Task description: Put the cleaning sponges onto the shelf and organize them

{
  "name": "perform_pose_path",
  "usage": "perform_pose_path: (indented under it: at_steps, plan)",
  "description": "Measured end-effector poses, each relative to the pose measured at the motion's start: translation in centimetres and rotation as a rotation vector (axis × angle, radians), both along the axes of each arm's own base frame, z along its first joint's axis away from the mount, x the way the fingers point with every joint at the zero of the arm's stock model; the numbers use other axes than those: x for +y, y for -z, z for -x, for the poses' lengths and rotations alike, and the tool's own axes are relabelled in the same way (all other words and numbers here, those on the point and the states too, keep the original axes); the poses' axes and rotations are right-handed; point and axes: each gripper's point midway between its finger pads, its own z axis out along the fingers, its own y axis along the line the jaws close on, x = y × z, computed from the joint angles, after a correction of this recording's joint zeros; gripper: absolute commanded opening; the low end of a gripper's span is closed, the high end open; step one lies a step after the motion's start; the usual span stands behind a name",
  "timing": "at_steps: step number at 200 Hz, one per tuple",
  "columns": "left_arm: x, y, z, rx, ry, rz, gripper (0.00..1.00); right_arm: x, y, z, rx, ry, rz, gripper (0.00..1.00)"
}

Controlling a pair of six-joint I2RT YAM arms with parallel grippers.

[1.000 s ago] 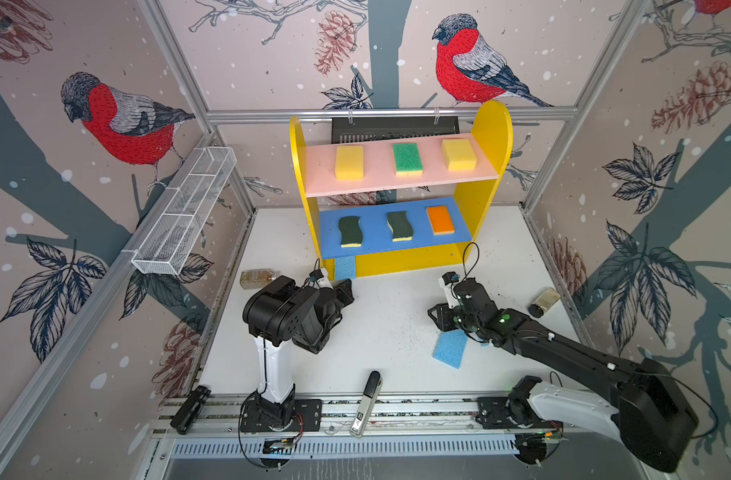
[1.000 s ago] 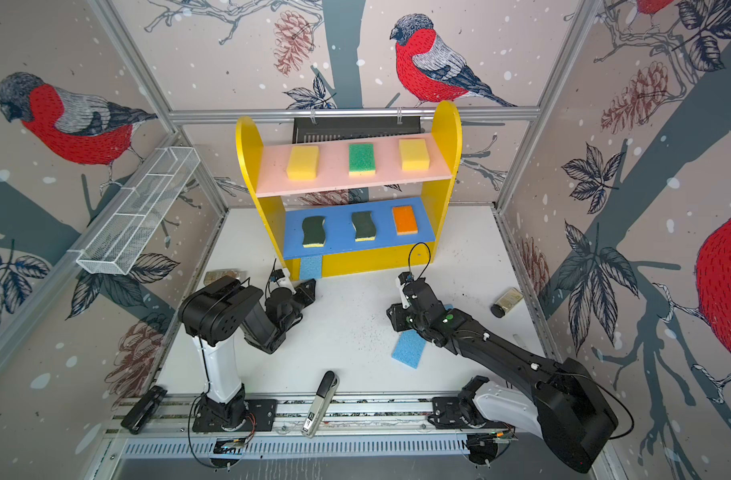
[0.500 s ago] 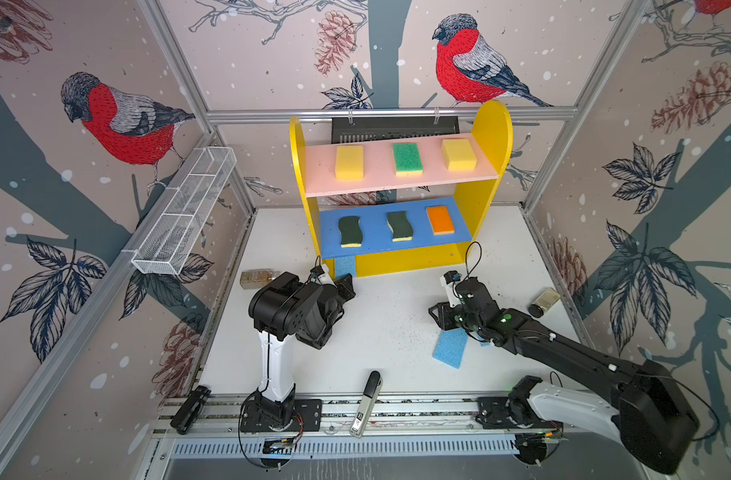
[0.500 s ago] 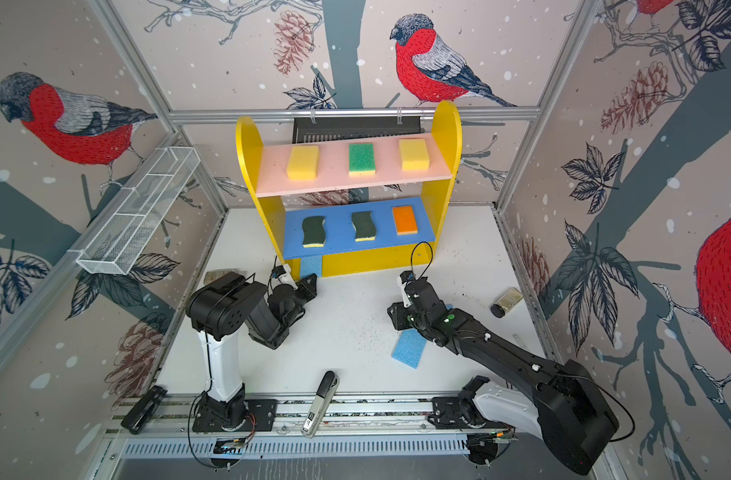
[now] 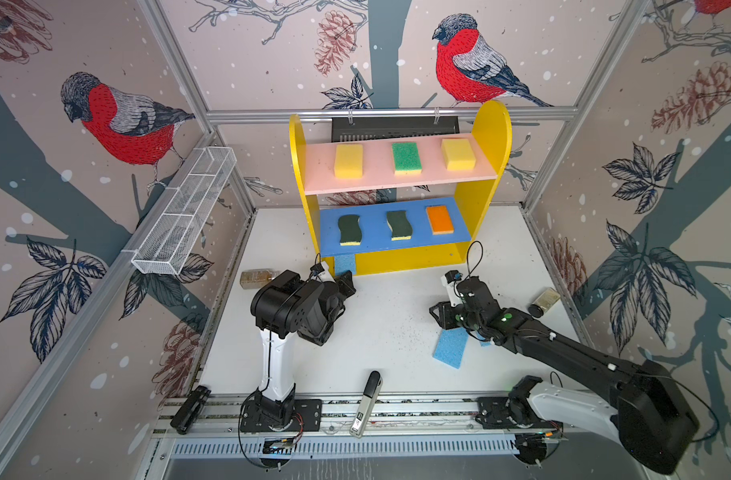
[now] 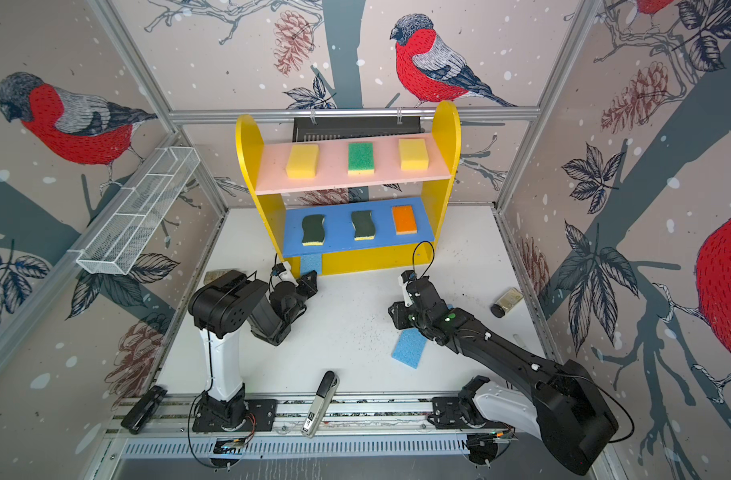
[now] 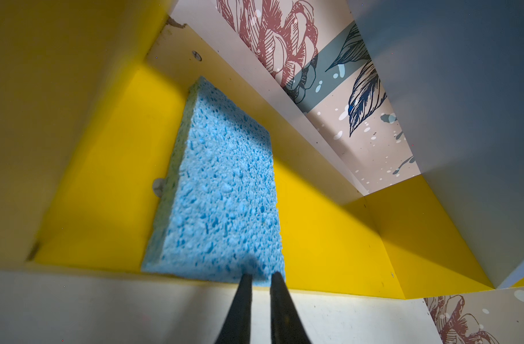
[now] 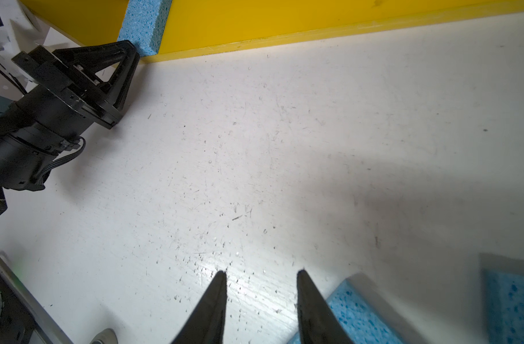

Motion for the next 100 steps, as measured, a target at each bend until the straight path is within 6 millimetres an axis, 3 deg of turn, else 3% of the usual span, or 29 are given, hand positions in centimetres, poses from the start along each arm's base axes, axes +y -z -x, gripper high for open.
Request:
perform_pose_path:
  at_steps: [100]
  plan:
    - [0.1,0.0,1.6,0.003,-0.038,0.021,0.14,0.3,-0.1,0.2,0.006,-0.014,-0.016,0.40]
